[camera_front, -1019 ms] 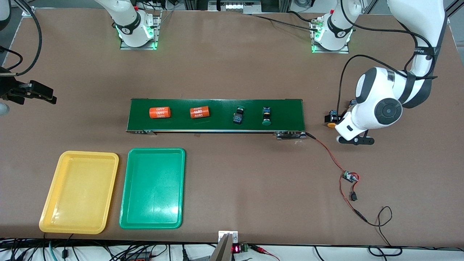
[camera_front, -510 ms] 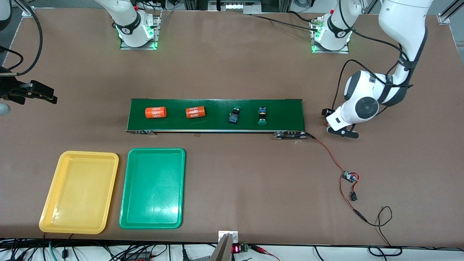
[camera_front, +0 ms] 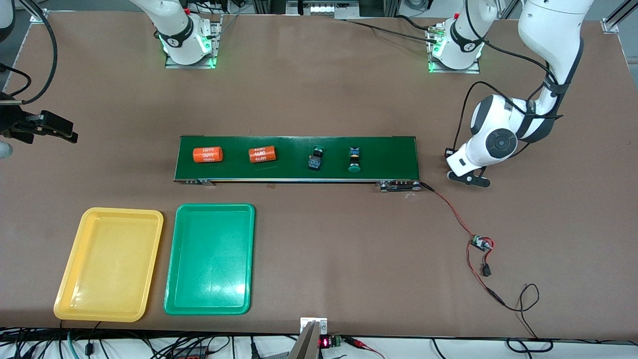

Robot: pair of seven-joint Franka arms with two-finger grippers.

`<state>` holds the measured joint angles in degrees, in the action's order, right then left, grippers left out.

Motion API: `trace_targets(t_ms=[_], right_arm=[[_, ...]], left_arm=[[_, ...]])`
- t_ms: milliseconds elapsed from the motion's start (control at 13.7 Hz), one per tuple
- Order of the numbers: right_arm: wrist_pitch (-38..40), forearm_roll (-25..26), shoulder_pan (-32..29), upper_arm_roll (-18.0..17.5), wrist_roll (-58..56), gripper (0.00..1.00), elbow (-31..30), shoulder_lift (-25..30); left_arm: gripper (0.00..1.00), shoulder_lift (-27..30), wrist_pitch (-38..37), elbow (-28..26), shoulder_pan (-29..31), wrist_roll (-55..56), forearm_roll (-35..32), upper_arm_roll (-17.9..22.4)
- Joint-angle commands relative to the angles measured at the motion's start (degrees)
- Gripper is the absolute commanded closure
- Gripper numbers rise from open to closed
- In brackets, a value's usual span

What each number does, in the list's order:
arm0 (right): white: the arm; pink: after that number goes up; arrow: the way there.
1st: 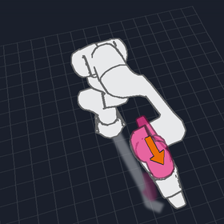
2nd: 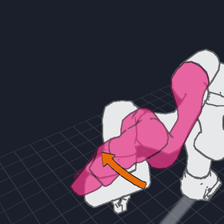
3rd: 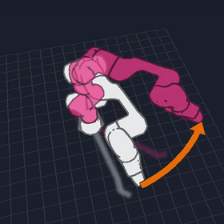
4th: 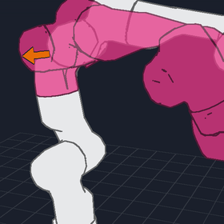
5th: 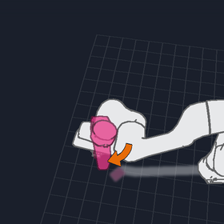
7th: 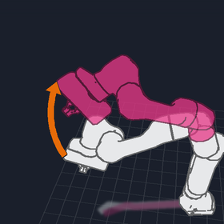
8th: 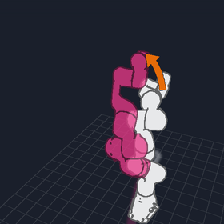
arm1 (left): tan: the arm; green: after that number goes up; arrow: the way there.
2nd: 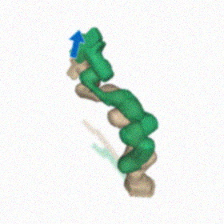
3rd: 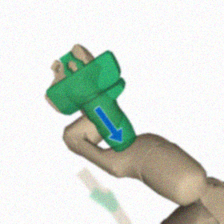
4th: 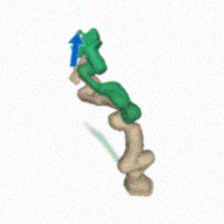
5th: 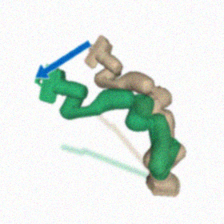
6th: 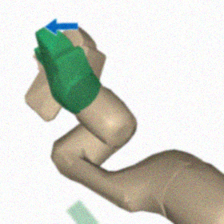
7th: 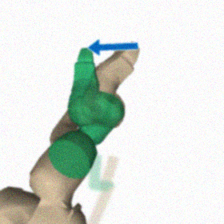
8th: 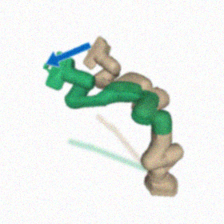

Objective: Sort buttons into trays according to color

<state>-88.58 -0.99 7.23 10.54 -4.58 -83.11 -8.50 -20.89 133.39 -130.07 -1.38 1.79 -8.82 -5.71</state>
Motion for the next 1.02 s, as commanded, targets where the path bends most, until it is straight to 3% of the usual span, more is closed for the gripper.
trace_targets(t_ms=[0, 146, 291, 510, 946], right_arm=[[0.1, -0.8, -0.2, -0.1, 0.1, 0.0, 0.2, -0.1], [0.0, -0.8, -0.5, -0.1, -0.4, 0.0, 0.2, -0.2], [0.0, -0.9, -0.3, -0.1, 0.2, 0.0, 0.2, -0.4], [-0.3, -0.9, 3.3, -0.3, 0.4, 0.0, 0.2, -0.6], [-2.4, -2.9, 10.0, -0.3, 7.4, 0.0, -0.4, -3.2]], left_arm=[[0.9, 2.5, -12.1, 6.1, 0.0, -0.1, 1.0, -0.9], [0.9, 2.4, -24.4, 15.2, -0.5, -0.1, 7.6, -3.7], [0.89, 2.3, -26.6, 19.9, -0.9, -0.1, 11.8, -6.3], [0.89, 0.5, -21.6, 22.0, -2.0, 1.1, 21.0, -10.7], [0.84, -4.7, -9.7, 18.4, -5.9, 7.8, 21.6, -14.7]])
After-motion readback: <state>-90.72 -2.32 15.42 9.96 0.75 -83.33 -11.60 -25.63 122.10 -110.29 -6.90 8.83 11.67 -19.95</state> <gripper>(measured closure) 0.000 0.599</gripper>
